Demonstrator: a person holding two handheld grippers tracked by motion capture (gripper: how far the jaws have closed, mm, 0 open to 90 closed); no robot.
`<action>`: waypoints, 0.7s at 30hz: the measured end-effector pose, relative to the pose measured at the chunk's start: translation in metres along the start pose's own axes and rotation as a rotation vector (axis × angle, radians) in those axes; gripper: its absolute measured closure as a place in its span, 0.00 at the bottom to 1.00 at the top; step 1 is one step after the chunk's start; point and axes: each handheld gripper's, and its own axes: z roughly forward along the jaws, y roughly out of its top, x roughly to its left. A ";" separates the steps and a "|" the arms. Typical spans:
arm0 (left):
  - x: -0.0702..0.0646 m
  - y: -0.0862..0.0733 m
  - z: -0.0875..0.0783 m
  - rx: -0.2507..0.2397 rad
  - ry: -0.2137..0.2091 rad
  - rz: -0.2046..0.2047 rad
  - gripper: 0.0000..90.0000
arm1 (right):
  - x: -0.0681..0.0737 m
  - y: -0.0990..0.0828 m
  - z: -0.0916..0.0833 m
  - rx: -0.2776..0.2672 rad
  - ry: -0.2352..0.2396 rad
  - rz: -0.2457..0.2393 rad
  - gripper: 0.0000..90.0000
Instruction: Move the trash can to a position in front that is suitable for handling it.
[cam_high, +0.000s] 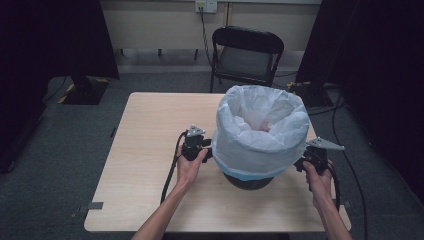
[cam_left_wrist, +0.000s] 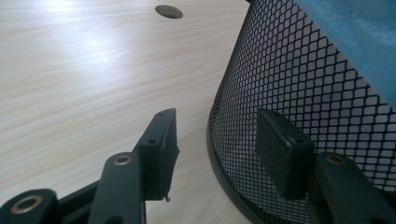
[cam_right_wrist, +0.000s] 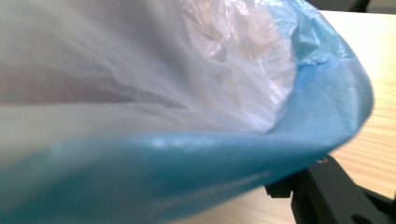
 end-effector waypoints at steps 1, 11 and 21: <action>0.001 -0.002 -0.004 0.003 -0.007 -0.004 0.54 | 0.003 0.000 0.000 -0.001 0.008 -0.011 0.63; 0.010 -0.024 -0.049 0.009 0.006 0.046 0.52 | 0.031 -0.004 0.008 -0.003 0.110 -0.006 0.63; 0.017 -0.042 -0.084 0.013 0.016 0.040 0.52 | 0.057 -0.005 0.010 0.021 0.195 -0.052 0.63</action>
